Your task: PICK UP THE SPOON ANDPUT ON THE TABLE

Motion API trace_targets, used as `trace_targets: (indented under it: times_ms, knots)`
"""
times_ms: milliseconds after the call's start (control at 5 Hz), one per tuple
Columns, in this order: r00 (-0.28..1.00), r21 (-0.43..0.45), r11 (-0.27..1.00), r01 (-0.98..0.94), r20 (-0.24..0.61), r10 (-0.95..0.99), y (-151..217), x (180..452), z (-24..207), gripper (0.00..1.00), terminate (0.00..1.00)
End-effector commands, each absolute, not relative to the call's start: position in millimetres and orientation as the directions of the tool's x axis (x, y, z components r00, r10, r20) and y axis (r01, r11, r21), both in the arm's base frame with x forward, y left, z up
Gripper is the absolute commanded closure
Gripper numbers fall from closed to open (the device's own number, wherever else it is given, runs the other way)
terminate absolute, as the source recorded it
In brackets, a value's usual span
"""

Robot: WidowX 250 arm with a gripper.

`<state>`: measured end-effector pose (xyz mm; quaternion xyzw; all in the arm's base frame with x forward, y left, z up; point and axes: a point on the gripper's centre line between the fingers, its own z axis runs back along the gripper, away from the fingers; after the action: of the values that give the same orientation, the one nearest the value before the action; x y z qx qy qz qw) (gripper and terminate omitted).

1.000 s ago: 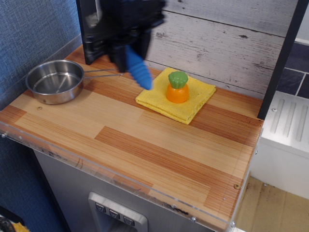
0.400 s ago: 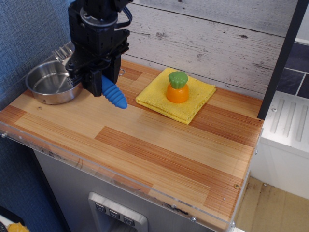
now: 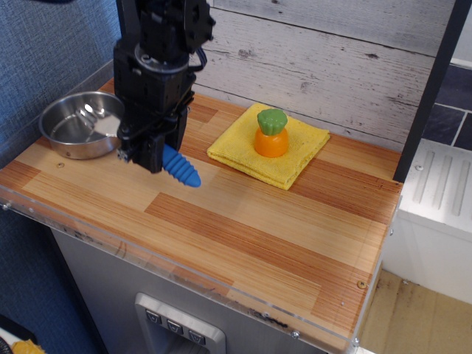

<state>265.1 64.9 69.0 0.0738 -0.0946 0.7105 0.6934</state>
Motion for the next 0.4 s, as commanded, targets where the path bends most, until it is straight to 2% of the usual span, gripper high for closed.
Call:
trace_targets:
  times_ms: [0, 200]
  knots:
    - [-0.050, -0.011, -0.049, -0.999, 0.263, 0.964, 52, 251, 52, 1.00, 0.00]
    - [-0.061, 0.014, -0.067, -0.998, 0.250, 0.966, 58, 246, 36, 1.00, 0.00]
